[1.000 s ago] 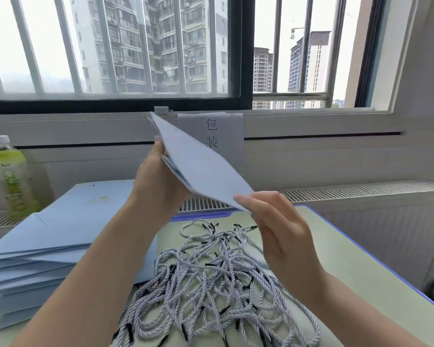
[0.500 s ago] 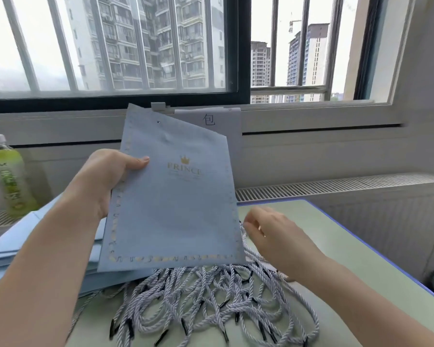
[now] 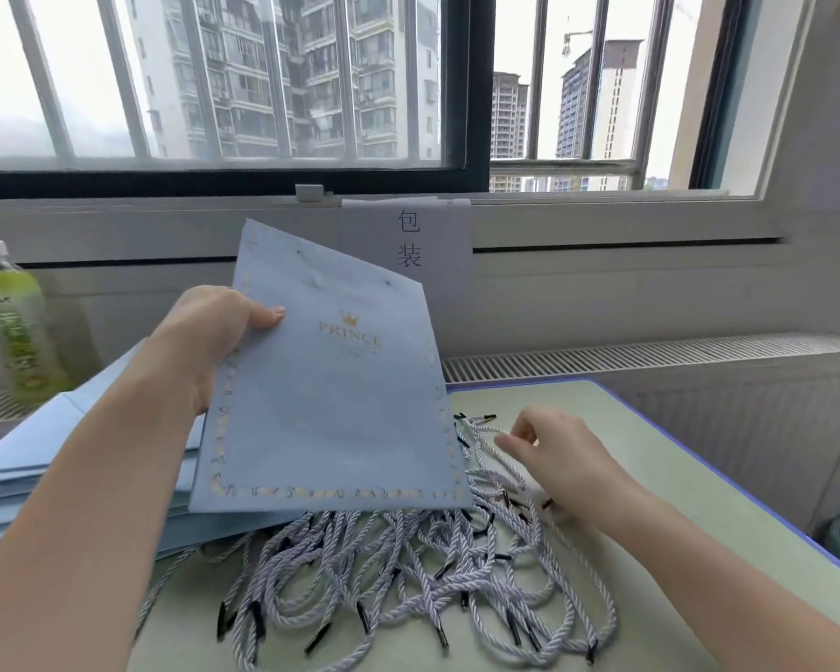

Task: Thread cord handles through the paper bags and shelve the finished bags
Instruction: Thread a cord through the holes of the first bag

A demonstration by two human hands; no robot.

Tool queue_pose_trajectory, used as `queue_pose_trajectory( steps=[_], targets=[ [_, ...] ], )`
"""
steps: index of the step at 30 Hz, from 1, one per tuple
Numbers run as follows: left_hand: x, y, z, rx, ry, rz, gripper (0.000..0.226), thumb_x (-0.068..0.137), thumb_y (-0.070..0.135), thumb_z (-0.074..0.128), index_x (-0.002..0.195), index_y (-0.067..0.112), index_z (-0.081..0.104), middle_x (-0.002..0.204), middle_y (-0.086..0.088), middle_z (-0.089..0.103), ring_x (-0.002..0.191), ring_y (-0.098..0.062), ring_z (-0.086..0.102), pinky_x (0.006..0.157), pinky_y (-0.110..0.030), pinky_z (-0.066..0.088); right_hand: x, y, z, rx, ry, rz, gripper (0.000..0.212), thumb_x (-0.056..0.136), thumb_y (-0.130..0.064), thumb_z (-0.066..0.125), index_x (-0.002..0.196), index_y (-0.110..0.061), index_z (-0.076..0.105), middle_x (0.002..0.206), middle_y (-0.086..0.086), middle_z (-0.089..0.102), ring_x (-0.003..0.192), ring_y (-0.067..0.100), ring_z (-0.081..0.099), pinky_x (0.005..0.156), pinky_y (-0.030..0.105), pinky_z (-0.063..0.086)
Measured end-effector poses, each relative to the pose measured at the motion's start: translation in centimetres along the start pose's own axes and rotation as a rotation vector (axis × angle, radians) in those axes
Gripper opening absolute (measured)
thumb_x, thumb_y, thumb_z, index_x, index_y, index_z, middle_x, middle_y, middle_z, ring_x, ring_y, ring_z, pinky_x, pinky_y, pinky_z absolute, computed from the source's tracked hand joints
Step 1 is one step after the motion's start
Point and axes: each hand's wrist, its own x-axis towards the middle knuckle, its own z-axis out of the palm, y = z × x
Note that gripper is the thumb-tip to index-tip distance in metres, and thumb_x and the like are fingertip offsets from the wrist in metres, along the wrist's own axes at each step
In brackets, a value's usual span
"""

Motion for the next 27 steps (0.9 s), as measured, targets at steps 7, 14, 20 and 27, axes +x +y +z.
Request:
queue_pose_trajectory(
  steps=[7, 14, 20, 27],
  targets=[
    [0.0, -0.6, 0.5, -0.057, -0.080, -0.032, 0.020, 0.088, 0.008, 0.060, 0.108, 0.005, 0.063, 0.099, -0.016, 0.070, 0.079, -0.033, 0.068, 0.062, -0.041, 0.054, 0.0, -1.5, -3.1, 0.877, 0.333, -0.080, 0.021, 0.098, -0.021, 0.047, 0.082, -0.017, 0.059, 0.080, -0.010, 0.065, 0.075, -0.001, 0.058, 0.079, 0.026, 0.047],
    [-0.8, -1.0, 2.9, -0.188, -0.296, -0.012, 0.031, 0.089, -0.001, 0.050, 0.118, 0.010, 0.054, 0.094, -0.011, 0.069, 0.062, -0.022, 0.068, 0.046, -0.031, 0.055, -0.7, -3.0, -5.1, 1.095, 0.412, -0.127, 0.020, 0.101, -0.013, 0.040, 0.091, -0.011, 0.057, 0.089, 0.000, 0.071, 0.079, 0.009, 0.067, 0.077, 0.028, 0.054],
    [-1.6, -2.1, 5.6, -0.121, -0.629, -0.131, 0.053, 0.079, -0.009, 0.054, 0.130, 0.005, 0.048, 0.117, -0.019, 0.065, 0.077, -0.028, 0.067, 0.065, -0.037, 0.058, -0.5, -2.2, -5.0, 0.908, 0.183, -0.003, 0.019, 0.100, -0.011, 0.043, 0.091, -0.009, 0.059, 0.080, -0.001, 0.067, 0.066, 0.006, 0.062, 0.060, 0.020, 0.050],
    [-1.6, -3.9, 7.2, 0.205, -0.825, -0.221, 0.019, 0.086, -0.010, 0.050, 0.096, 0.002, 0.061, 0.095, -0.018, 0.069, 0.066, -0.024, 0.065, 0.054, -0.028, 0.058, -0.4, -2.2, -3.5, 0.721, -0.118, 0.034, 0.019, 0.099, -0.007, 0.042, 0.087, -0.010, 0.056, 0.071, 0.002, 0.061, 0.054, 0.008, 0.052, 0.049, 0.016, 0.041]
  ],
)
